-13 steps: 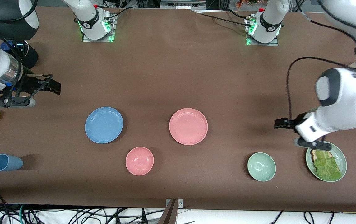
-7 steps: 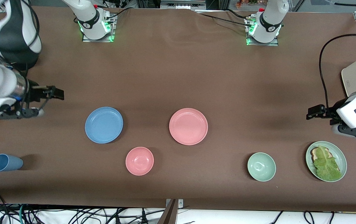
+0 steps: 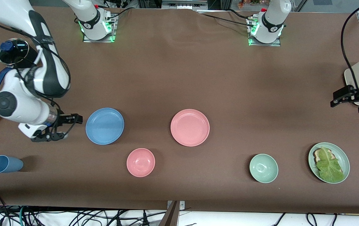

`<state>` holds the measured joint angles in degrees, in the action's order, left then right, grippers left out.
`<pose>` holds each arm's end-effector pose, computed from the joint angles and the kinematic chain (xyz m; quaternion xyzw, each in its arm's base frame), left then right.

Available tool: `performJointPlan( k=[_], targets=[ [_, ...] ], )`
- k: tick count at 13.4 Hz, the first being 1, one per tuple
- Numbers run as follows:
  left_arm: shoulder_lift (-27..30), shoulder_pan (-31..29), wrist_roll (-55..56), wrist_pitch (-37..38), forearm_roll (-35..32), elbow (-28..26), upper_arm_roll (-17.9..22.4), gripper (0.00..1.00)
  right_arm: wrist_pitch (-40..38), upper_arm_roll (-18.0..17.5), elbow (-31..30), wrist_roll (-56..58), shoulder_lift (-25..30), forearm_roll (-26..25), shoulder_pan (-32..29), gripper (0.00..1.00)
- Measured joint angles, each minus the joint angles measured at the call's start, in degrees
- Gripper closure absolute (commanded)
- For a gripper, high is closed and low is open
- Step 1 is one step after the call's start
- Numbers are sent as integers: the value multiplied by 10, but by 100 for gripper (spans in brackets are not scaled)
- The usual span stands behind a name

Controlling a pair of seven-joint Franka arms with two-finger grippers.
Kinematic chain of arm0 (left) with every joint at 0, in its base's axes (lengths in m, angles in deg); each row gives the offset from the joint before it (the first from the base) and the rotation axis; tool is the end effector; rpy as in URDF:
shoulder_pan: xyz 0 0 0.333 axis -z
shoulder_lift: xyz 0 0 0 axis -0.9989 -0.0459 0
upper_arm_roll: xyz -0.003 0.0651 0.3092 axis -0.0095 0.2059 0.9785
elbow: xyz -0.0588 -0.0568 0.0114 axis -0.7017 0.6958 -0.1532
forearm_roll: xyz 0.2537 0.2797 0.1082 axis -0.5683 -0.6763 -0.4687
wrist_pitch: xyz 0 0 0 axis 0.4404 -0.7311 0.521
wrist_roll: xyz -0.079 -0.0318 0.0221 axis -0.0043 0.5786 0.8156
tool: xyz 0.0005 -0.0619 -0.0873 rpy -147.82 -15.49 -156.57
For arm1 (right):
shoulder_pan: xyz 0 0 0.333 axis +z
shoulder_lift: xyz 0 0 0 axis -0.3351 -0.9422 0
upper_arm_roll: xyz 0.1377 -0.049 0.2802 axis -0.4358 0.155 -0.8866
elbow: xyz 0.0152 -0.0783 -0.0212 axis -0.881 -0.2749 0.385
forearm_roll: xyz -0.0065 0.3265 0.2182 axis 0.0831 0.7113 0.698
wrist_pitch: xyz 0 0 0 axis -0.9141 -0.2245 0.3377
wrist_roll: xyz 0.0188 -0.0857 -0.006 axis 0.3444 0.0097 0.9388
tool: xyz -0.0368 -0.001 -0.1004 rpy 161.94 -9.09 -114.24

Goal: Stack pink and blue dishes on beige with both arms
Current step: 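Raise the left gripper away while the right gripper reaches the blue plate, then close the right gripper on the blue plate rim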

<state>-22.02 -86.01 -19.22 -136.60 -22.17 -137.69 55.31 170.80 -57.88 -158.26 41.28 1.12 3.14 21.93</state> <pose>0.6167 0.0507 0.5826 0.9945 -0.0986 0.0303 0.0177 0.6492 0.0419 0.2981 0.9977 0.0611 -0.0279 0.0031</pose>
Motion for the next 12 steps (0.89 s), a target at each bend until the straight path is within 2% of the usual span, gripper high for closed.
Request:
performJointPlan(
  k=[3, 4, 5, 8, 11, 12],
  targets=[
    [5, 0, 0, 3, 2, 2, -2, 0, 129, 0, -92, 0, -9, 0, 0, 9],
    [5, 0, 0, 3, 16, 5, -1, 0, 151, 0, -108, 0, -15, 0, 0, 15],
    [6, -1, 0, 7, 25, 12, -1, 0, 166, 0, -114, 0, -21, 0, 0, 23],
    [11, 1, 11, 44, 28, 39, -7, 0, 187, 0, -115, 0, -37, 0, 0, 60],
    [13, 3, 63, 86, 28, 47, -10, 0, 191, 0, -115, -1, -44, 0, 1, 88],
    [13, 4, 72, 92, 28, 47, -11, 0, 193, 0, -115, -1, -46, 0, 1, 100]
  ],
)
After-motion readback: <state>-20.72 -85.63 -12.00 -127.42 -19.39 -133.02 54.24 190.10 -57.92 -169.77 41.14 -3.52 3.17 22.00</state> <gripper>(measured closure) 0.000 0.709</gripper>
